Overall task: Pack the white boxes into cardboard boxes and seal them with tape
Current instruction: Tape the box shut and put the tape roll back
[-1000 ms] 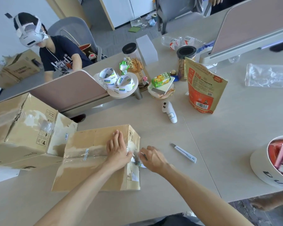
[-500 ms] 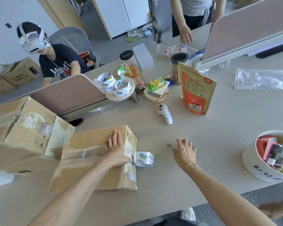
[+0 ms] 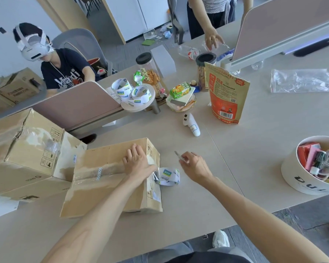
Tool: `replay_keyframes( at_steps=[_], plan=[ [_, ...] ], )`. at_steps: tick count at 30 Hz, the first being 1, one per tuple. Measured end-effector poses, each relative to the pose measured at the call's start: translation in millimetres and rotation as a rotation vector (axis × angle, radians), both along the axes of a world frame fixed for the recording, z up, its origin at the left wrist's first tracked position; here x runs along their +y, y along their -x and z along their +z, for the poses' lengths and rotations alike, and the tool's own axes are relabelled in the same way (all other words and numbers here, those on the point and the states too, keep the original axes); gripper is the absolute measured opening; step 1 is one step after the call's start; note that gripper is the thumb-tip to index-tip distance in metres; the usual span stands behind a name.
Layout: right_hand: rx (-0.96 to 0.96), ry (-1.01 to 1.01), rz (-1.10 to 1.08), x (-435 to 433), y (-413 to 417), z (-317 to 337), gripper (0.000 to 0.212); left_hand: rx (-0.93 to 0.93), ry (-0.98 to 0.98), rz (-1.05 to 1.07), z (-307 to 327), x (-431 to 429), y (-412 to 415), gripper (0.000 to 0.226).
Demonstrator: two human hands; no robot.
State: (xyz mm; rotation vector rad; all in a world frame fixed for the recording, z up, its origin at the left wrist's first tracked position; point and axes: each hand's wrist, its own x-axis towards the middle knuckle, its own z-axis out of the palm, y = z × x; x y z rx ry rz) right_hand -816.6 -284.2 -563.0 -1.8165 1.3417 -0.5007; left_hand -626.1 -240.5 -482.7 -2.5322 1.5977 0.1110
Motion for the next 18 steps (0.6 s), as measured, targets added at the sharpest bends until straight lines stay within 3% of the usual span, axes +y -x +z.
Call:
replay_keyframes(
  at_steps=[12,18],
  plan=[
    [-0.238,-0.33,-0.005,35.4,-34.7,22.8,0.008,-0.043,-0.025,-0.052,-2.7,4.6,-5.4,0.079],
    [-0.249,-0.398,-0.029,44.3,-39.2,26.6,0.012,-0.033,0.151,-0.062,-10.2,8.0,-11.5,0.056]
  ],
)
